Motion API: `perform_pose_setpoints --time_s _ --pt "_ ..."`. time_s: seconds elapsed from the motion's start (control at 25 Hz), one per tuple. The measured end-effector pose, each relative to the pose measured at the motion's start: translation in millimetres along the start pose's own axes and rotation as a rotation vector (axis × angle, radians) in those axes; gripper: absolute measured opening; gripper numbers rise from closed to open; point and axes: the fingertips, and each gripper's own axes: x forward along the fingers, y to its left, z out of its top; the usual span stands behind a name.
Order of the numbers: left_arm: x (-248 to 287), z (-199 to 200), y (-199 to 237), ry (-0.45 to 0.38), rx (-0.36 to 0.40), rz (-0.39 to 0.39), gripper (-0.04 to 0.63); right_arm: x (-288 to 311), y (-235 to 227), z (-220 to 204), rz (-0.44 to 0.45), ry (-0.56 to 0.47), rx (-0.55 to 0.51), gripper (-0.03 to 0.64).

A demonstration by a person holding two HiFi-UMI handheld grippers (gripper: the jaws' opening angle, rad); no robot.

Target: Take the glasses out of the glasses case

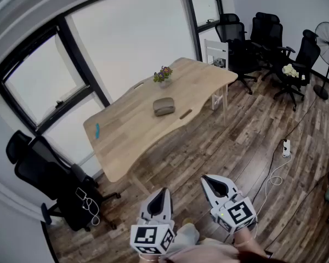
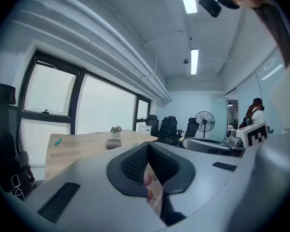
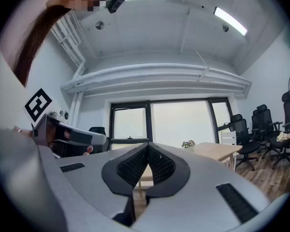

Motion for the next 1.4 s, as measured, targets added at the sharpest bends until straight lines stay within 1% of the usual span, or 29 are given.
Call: perform_pose_setpoints --time_s 0.24,0.36,0.48,0.56,0.72,0.92,1.12,1.4 --pt "16.2 -1.1 10.8 0.005 -0.012 -0.010 0.002 18.0 -5.6 -3.2 -0.010 -0.002 0.016 0.001" --pt "25.9 -0.9 17.6 0.010 -0.018 -0.017 0.001 29.3 -7.0 -6.4 0.012 0.018 0.024 0.000" --pt "34.4 -0.5 27.3 0.016 -0.023 -0.028 0.002 41.4 -8.1 -9.3 0.020 0.037 0.064 0.000" --pt "41.9 1.2 35.2 0.013 -0.024 -0.035 0.002 51.3 -11.0 -8.3 0.022 0.028 0.090 0.000" --pt "58.4 4.0 53.9 0.012 -0.027 -0.047 0.002 72.6 -19.1 -9.9 -0.011 0.019 0.106 0.000" --pt "77.6 7.1 73.5 0.024 -0.026 -0.073 0.002 98.0 -25.7 -12.4 -0.040 0.020 0.152 0.000" --pt "92.4 11.0 92.4 0.024 -0.032 -0.102 0.002 123.7 -28.8 -16.0 -0.072 0.044 0.122 0.000" --pt "105.3 12.5 116.8 0.029 -0.045 -0.133 0.002 152.5 -23.6 -17.2 -0.076 0.049 0.074 0.000"
